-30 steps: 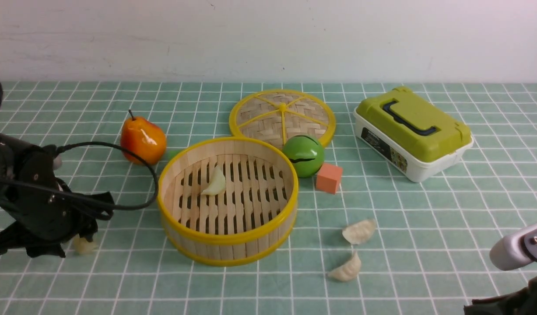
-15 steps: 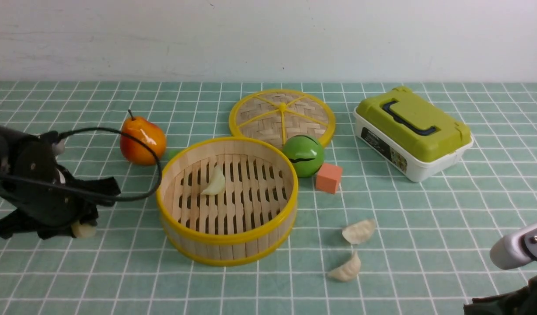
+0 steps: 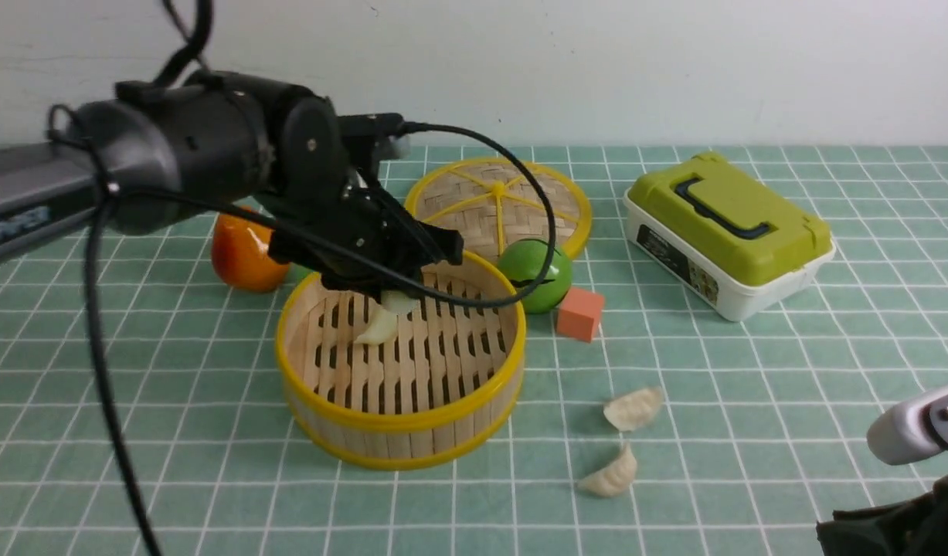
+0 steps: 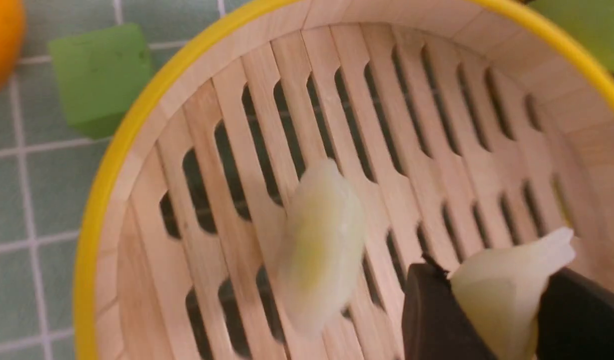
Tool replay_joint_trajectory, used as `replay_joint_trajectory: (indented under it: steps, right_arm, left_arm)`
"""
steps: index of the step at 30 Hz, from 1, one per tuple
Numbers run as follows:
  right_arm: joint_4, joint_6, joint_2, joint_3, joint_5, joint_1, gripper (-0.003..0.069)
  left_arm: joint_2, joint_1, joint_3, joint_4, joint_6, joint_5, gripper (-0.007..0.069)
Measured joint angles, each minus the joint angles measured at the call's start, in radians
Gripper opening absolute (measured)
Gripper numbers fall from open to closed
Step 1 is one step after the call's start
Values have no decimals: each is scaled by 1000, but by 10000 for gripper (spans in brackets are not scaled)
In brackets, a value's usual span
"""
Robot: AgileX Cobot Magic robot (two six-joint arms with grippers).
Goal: Put the dumplings into the steamer on the table with the blue tablecloth.
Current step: 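Place the dumpling into the bamboo steamer basket with the left gripper, then reach for and grasp a dumpling lying on the table beside the steamer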
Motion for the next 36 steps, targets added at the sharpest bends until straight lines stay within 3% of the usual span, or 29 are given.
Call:
replay_joint_trajectory:
  steps: [6,13,18,20,24,32,36]
  right_arm:
    - [-5,0,0,0,1,0,118]
    - [-10,0,0,0,-5,0,123]
    - [5,81,4,-11,-52,0,182]
    - [11,130,28,-55,-45,0,262]
    - [18,173,108,-134,-6,1,322]
    - [105,184,477,-288,8,36,338]
    - [174,185,625,-335,-65,95,338]
  left_arm:
    - [183,0,-187,-11,18,112,268]
    - [225,0,-233,-54,25,158,383]
    - [201,-10,-242,-54,25,228,393]
    - [150,-28,-261,-47,25,268,393]
    - [42,-47,-287,-34,29,303,393]
    - [-293,-53,-275,60,32,504,393]
    - [-445,-53,-153,64,32,526,393]
